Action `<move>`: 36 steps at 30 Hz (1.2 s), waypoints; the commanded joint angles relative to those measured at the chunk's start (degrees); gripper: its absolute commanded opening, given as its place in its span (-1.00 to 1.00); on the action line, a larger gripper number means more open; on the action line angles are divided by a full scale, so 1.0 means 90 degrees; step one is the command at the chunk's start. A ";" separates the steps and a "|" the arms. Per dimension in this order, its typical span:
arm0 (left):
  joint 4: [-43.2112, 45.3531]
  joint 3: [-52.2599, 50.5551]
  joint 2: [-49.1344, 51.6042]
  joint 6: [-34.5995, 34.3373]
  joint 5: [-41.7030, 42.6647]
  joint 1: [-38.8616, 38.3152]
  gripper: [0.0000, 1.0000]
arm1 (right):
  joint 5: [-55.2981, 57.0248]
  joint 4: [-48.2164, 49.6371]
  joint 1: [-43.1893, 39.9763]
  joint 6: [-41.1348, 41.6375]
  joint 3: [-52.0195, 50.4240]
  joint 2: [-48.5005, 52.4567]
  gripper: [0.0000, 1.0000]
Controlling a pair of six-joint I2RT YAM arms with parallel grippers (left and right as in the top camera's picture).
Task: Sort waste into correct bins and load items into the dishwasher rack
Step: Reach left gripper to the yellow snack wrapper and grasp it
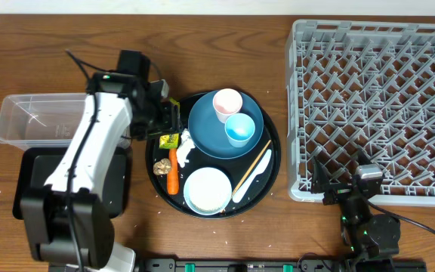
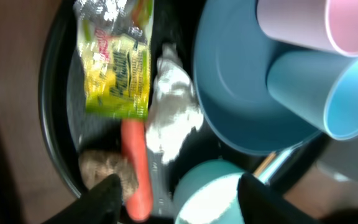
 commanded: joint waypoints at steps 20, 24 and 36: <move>0.1440 -0.0058 0.0981 -0.1474 -0.2120 -0.0597 -0.18 | -0.0002 -0.0027 -0.0066 0.0032 -0.0007 -0.0029 0.98; 0.1464 -0.0058 0.1260 -0.1447 -0.2123 -0.0597 -0.18 | -0.0002 -0.0027 -0.0066 0.0032 -0.0007 -0.0029 0.98; 0.1829 -0.0058 0.2018 -0.1353 -0.2123 -0.0597 -0.17 | -0.0002 -0.0027 -0.0066 0.0032 -0.0007 -0.0029 0.97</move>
